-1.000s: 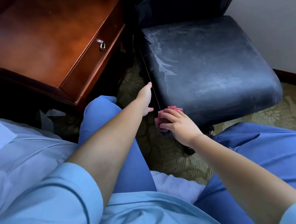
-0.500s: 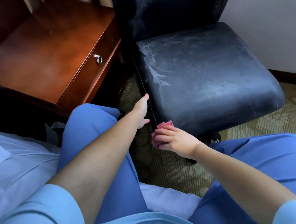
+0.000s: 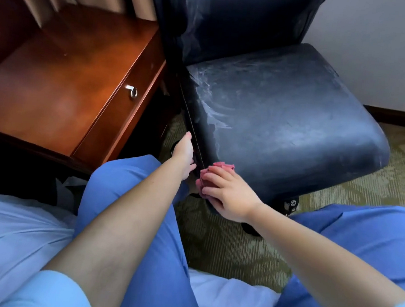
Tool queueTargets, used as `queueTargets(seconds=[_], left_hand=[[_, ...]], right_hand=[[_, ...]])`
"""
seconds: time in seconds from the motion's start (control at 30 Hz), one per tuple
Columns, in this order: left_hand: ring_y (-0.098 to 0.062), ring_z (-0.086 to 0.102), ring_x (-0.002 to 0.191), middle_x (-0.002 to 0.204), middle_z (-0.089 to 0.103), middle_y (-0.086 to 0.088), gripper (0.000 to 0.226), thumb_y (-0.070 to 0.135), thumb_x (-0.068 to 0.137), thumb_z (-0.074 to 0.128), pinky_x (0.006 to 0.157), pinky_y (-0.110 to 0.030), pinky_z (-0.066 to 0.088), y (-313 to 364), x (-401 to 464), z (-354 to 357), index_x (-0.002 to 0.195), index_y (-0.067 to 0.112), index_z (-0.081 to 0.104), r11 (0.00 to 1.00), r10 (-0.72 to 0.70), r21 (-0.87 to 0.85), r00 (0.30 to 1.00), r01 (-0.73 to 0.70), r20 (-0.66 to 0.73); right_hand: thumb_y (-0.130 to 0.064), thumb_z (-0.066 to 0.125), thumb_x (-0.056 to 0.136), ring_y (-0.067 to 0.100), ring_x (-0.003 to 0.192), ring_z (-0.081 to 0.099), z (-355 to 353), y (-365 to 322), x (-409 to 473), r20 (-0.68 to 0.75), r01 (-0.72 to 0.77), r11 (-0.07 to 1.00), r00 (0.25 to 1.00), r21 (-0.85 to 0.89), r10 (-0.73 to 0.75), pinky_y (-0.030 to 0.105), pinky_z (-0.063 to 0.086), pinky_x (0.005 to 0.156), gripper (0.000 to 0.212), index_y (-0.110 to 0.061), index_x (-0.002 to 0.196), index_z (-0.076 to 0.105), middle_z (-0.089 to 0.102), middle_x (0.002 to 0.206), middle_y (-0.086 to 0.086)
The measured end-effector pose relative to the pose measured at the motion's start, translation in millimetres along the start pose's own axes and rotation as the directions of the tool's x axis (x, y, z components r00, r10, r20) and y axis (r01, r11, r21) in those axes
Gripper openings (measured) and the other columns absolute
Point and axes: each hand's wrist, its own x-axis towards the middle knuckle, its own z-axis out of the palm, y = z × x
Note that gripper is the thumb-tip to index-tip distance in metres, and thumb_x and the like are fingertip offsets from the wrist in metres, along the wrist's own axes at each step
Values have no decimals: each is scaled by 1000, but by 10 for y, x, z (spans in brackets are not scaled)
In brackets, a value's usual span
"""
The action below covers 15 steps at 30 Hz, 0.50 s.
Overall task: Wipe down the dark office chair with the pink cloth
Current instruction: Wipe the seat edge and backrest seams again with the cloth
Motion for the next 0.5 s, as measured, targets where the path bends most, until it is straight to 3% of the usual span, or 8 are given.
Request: queueTargets(seconds=[0.1, 0.27, 0.37, 0.43, 0.5], left_hand=[[-34, 40, 132, 147, 40, -10, 58, 50, 98, 33, 103, -42, 35, 74, 70, -8, 144, 16, 35, 1000, -6, 18, 1000, 6, 11], [-31, 55, 112, 130, 51, -6, 53, 49, 100, 28, 97, -44, 42, 254, 213, -70, 143, 21, 37, 998, -41, 41, 999, 39, 33], [-30, 56, 104, 123, 55, -6, 51, 49, 100, 27, 99, -44, 39, 388, 304, -133, 143, 23, 37, 997, -39, 61, 999, 37, 30], [-32, 55, 106, 132, 51, -4, 52, 49, 100, 27, 97, -43, 41, 467, 357, -160, 143, 21, 37, 997, -37, 65, 999, 36, 26], [-35, 48, 121, 147, 40, -1, 55, 50, 100, 27, 102, -44, 40, 549, 439, -176, 146, 20, 32, 996, -37, 80, 998, 34, 42]], right_hand=[[-21, 45, 88, 33, 123, 49, 20, 107, 120, 10, 34, 999, 999, -6, -34, 47, 37, 105, 29, -22, 97, 72, 60, 123, 4], [-12, 52, 81, 40, 111, 56, 46, 364, 781, -114, -128, 986, 984, 106, 139, 51, 46, 93, 24, -15, 88, 74, 66, 111, 8], [-9, 58, 81, 40, 110, 56, 17, 531, 1078, -84, -215, 967, 970, 135, 228, 50, 45, 94, 20, -14, 90, 75, 66, 112, 8], [-10, 51, 83, 37, 110, 54, 18, 529, 1083, -56, -178, 974, 981, 138, 187, 50, 42, 96, 24, -16, 89, 73, 65, 112, 6], [-11, 44, 79, 32, 114, 51, 42, 462, 956, 11, -69, 990, 998, 126, 68, 49, 37, 101, 30, -18, 92, 71, 63, 113, 3]])
